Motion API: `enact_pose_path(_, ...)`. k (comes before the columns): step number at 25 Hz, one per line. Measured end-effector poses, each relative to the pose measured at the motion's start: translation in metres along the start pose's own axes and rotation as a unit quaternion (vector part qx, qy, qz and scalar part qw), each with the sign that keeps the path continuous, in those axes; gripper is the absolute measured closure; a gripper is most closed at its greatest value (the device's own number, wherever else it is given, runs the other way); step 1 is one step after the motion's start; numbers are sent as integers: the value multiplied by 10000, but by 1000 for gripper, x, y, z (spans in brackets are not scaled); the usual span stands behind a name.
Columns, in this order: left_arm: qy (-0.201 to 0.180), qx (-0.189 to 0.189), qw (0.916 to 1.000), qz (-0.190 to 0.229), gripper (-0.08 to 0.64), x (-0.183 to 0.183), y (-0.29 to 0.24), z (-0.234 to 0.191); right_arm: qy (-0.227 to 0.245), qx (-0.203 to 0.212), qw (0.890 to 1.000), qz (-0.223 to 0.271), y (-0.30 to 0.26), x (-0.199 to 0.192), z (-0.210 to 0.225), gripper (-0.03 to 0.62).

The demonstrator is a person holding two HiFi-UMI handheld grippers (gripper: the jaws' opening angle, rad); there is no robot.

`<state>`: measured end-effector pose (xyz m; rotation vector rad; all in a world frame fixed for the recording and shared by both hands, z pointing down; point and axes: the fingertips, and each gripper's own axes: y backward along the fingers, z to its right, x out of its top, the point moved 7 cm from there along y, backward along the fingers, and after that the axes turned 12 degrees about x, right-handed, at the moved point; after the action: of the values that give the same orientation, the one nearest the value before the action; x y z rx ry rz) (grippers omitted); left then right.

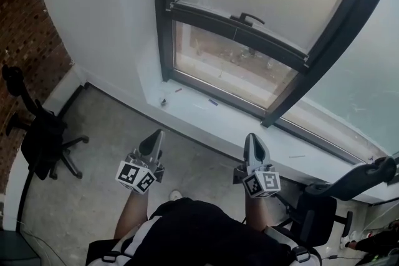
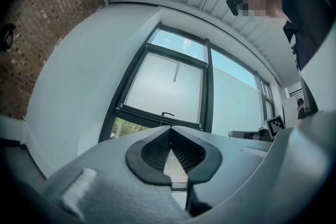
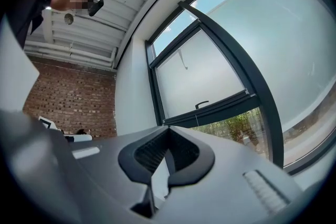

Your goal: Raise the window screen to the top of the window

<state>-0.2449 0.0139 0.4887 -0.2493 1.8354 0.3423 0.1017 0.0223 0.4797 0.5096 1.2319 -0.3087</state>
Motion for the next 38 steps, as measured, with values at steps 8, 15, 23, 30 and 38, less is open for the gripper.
enact_pose_path(8,95,-53,9999,-24,557,11,-32,-51,209,-155,9996,62,-45,-6,-19,588)
enact_pose_path(15,127,-301,9994,-147,557,-4,-79,-50,253,-579,9980,56,-48,-12,19,588)
enact_pose_path(23,-105,-327,9994,109,558,4,-149,-51,327,-353,9987,154,-120,-12,82,588)
enact_pose_path(30,-624,-188,9978,94,557,6,-215,-49,410,-141,9989,182,-176,1,126,588)
enact_pose_path(38,-668,-547,9963,37,557,-6,-294,-20,680,-242,9973,154,-182,12,191,588)
